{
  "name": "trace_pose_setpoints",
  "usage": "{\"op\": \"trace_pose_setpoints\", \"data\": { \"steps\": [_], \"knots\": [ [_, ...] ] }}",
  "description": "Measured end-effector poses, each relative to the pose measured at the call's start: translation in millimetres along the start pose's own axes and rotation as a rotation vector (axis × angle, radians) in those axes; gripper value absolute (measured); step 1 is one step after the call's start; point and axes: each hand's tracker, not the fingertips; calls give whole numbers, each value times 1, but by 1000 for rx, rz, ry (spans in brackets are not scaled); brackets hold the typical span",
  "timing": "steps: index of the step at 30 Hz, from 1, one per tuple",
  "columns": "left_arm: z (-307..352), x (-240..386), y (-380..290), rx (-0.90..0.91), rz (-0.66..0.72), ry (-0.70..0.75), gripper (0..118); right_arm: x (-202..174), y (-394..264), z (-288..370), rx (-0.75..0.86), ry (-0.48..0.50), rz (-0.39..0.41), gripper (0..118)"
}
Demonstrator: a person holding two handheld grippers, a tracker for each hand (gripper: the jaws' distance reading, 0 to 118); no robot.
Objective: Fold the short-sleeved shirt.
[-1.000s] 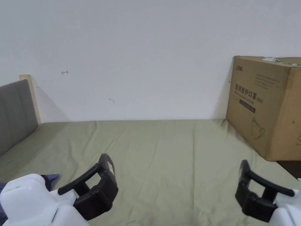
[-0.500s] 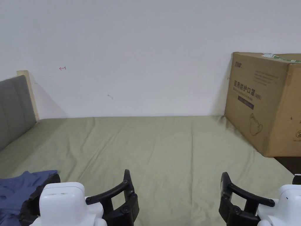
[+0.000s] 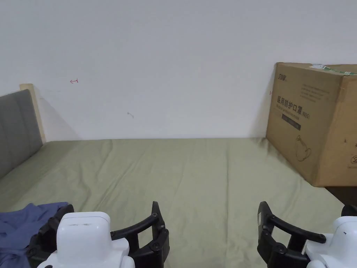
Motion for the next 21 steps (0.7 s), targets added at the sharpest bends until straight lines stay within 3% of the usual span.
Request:
{"op": "trace_pose_setpoints", "data": {
  "steps": [16, 21],
  "knots": [
    [-5, 5, 3, -4, -53, -13, 118, -5, 1, -4, -46, -30, 36, 118],
    [-6, 5, 0, -39, -43, -43, 118, -3, 1, -3, -58, -21, 9, 118]
  ]
}}
